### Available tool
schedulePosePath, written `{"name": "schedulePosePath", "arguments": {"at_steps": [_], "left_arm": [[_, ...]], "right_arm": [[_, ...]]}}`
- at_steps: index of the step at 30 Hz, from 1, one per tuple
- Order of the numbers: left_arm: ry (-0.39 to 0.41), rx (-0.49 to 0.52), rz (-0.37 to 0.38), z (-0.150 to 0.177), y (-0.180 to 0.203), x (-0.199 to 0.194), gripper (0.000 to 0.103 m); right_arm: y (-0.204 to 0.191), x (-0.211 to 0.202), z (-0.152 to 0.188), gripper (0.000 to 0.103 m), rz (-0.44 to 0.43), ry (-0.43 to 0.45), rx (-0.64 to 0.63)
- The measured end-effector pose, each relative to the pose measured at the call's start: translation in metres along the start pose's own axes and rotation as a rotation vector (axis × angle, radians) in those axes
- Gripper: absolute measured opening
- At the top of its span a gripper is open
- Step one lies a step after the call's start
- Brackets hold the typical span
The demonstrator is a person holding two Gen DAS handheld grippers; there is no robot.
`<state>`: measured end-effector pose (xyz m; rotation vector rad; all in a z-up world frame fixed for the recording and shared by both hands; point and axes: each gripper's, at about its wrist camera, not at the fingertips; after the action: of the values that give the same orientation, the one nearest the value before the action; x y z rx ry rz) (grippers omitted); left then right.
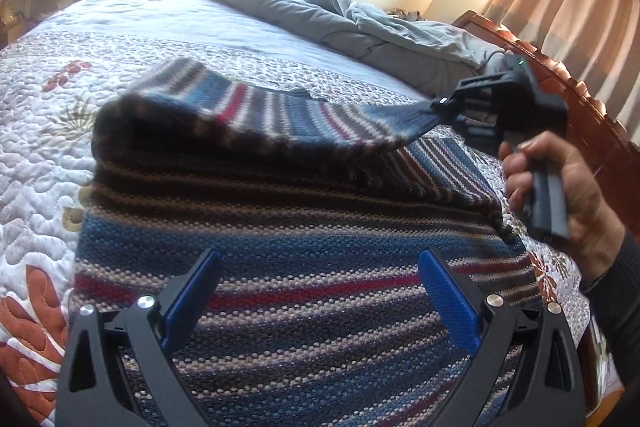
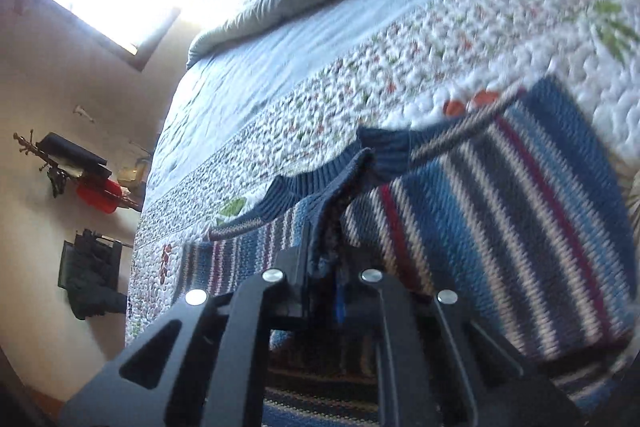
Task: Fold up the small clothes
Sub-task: 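Grasp the opposite side edge of the sweater with the right gripper, then fold the held side edge inward over the body, open right gripper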
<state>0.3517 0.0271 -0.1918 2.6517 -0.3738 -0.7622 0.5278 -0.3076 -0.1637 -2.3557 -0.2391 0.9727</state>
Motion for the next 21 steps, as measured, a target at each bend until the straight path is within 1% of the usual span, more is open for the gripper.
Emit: {"name": "schedulePosePath", "arguments": {"at_steps": [3, 6, 10, 15, 21], "left_arm": [[-0.001, 0.000, 0.005, -0.001, 0.000, 0.001, 0.099], [-0.006, 0.001, 0.007, 0.000, 0.000, 0.003, 0.099], [-0.010, 0.002, 0.008, 0.001, -0.001, 0.005, 0.099], [-0.015, 0.006, 0.006, 0.002, 0.001, 0.006, 0.099], [-0.021, 0.001, 0.007, 0.002, 0.002, 0.008, 0.099]], "right_arm": [[0.010, -0.011, -0.015, 0.007, 0.019, 0.025, -0.008], [0.027, -0.022, -0.020, 0.007, 0.039, 0.032, 0.003], [0.049, -0.027, -0.015, 0.007, 0.061, 0.022, 0.020], [0.069, -0.027, -0.005, 0.007, 0.067, 0.005, 0.046], [0.090, -0.021, 0.004, 0.008, 0.087, -0.019, 0.083]]}}
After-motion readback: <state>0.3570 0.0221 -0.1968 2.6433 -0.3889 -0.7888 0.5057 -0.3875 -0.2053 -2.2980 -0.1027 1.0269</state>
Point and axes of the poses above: each gripper's, at about its wrist camera, not at the fingertips, and x roughly the way its jaws point, y to its right, z to its underside, and after that the axes turned 15 degrees about y, right-handed
